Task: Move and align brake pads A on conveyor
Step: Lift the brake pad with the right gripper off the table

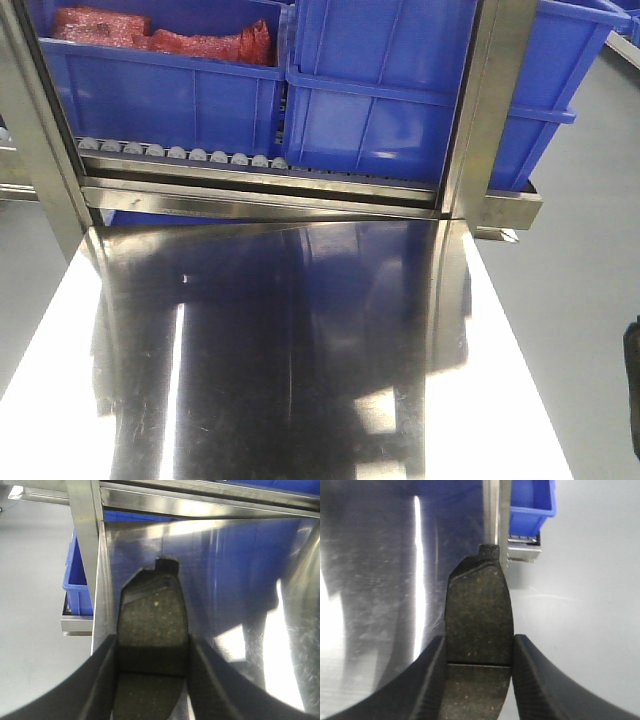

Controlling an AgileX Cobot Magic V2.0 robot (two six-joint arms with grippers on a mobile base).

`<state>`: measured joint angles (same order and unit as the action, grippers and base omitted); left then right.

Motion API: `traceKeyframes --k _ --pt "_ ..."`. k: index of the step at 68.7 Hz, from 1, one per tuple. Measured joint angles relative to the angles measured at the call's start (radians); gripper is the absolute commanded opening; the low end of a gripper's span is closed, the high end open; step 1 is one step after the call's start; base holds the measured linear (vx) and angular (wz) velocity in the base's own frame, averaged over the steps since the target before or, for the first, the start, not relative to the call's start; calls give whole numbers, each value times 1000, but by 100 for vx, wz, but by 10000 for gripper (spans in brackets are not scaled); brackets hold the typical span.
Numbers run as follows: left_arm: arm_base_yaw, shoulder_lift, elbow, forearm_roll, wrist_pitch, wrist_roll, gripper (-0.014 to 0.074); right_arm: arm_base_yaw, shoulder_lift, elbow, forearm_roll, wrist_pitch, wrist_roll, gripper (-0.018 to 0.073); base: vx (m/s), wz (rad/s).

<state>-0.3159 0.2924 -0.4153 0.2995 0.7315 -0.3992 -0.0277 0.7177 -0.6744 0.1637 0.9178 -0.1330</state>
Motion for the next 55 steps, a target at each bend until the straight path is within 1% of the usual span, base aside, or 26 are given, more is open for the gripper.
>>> traceKeyframes --k 13,22,28,43,55 --pt "0 0 0 0 0 0 -6 0 -167 72 30 -4 -3 -11 0 0" --pt "0 0 0 0 0 0 -6 -2 -269 105 33 -26 -5 -11 0 0" --pt "0 0 0 0 0 0 -6 -3 -317 132 33 -47 -23 -11 0 0" --pt "0 0 0 0 0 0 -6 -3 -372 242 33 -66 -50 -11 0 0" --pt "0 0 0 0 0 0 -6 -3 -405 271 33 -144 -54 -11 0 0"
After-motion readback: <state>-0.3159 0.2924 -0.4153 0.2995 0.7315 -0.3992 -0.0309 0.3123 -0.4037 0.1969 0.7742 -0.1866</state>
